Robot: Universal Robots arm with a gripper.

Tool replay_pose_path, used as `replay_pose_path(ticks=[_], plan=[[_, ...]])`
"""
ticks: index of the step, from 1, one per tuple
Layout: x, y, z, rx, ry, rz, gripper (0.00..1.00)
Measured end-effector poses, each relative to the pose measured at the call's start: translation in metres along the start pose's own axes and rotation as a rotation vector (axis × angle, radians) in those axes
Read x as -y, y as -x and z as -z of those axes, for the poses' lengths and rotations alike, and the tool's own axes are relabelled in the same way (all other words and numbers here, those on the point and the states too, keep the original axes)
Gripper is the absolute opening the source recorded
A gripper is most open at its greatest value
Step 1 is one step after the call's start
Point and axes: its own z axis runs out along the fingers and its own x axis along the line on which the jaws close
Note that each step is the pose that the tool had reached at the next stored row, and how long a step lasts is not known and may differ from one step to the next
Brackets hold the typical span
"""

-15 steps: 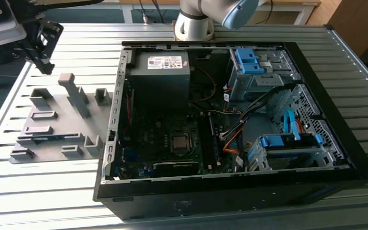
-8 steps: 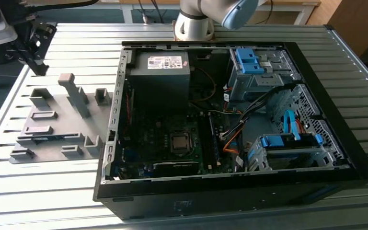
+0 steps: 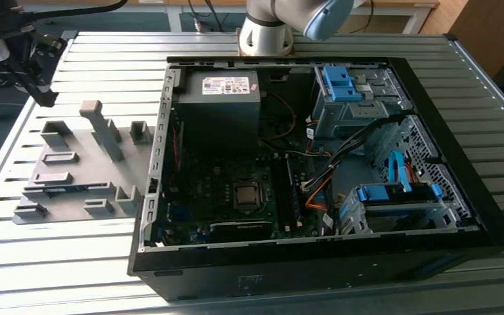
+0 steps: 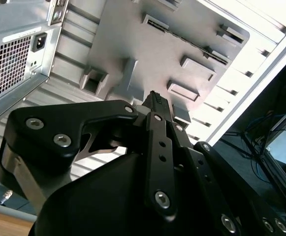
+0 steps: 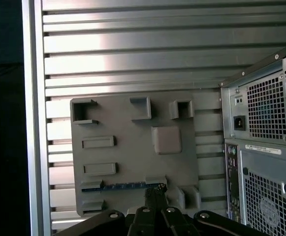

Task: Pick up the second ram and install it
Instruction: 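Reach for the second ram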

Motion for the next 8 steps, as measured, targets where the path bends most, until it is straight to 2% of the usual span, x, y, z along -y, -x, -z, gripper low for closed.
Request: replay_pose_path(ticks=[8], plan=[[0.0087,-0.0122,-0.0007,0.0,0.0,0.0,0.11]])
